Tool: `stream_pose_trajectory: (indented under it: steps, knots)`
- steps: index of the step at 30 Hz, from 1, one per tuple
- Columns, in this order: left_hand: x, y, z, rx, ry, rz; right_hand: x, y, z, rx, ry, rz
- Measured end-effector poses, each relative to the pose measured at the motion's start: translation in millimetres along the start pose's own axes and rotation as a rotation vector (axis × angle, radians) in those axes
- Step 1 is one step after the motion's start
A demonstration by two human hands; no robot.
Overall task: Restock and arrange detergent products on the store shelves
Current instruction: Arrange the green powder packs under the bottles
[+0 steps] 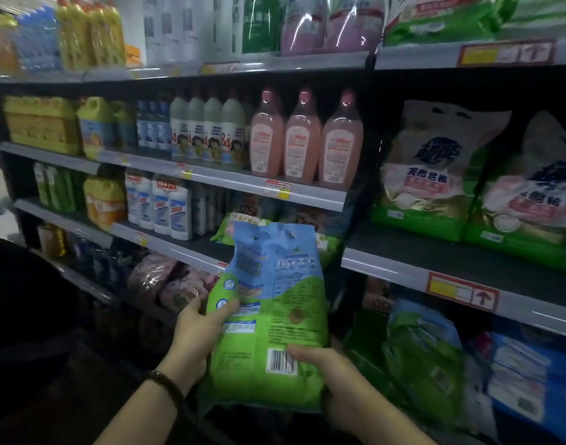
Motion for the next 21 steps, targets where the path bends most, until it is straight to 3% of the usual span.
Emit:
stream_pose_trajectory:
  steps: [6,14,17,21]
  knots:
    - [18,17,23,0.434,-0.057,-0.299,81,31,-14,0.065,-0.086,0.109]
    - [118,10,-1,0.642,-0.195,-0.751,210,105,-64,0.095,-0.041,0.151]
    - [176,-8,-17,0.782,-0.279,-0.769,267,132,-86,0.081,-0.059,0.255]
    - [247,-15,-33,0.861,-0.202,-0.569,343,134,-100,-0.11,-0.295,0.392]
Point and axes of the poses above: each hand's wrist, its own x-axis towards the middle knuckle, its own z-axis out of the back of the hand, y = z × x, the point moved 4 cm from there along x, towards the middle knuckle, and after that the axes turned 7 degrees about -x, right-handed, at the moved point
